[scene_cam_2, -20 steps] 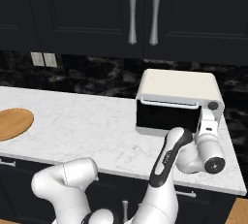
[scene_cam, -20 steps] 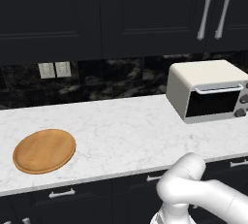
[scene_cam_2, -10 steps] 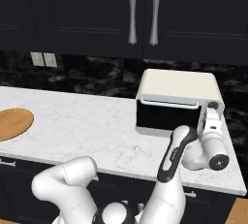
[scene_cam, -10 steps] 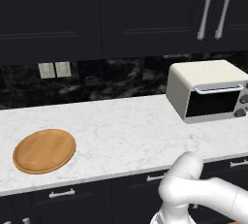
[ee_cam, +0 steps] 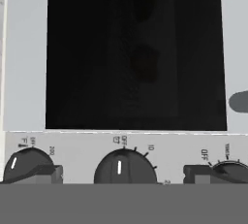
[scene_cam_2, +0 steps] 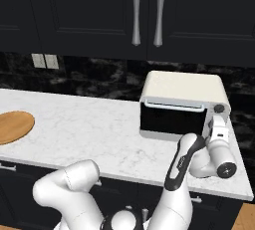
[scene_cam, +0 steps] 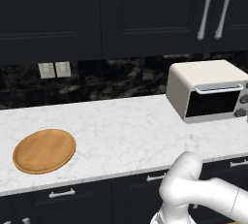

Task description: Pick up the kebab skewer and baguette bread, and place them inside the toaster oven. Close the toaster oven door and start by setting the timer.

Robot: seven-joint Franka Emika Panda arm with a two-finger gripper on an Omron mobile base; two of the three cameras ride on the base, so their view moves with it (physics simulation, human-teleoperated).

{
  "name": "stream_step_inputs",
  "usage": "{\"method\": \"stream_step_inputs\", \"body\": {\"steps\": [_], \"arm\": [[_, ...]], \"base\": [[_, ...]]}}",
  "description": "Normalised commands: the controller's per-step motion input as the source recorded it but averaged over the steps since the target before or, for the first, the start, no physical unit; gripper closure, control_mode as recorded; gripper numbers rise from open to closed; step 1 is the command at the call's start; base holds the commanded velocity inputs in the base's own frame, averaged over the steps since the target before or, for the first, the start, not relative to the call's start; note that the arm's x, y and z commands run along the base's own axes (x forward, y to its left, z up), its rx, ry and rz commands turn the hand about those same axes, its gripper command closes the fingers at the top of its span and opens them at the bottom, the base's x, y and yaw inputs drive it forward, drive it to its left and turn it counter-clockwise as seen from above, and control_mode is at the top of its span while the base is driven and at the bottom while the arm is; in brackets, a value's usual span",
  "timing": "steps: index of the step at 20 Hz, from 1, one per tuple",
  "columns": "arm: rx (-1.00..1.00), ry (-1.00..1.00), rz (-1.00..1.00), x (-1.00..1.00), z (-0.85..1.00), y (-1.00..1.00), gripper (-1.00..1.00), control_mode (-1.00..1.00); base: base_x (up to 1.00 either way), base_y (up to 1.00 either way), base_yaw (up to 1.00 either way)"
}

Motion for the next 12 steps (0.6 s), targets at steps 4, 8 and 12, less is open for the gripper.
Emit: {"method": "stream_step_inputs", "body": {"steps": [4, 8, 12], "arm": [[0.00, 0.00, 0.00, 0.12, -0.18, 0.00, -1.00, -1.00], [0.00, 0.00, 0.00, 0.12, -0.06, -0.05, -1.00, -1.00], [0.00, 0.00, 0.00, 0.12, 0.00, -0.13, -1.00, -1.00]], "base": [[0.00, 0.00, 0.00], [0.00, 0.00, 0.00], [0.00, 0.00, 0.00]]}}
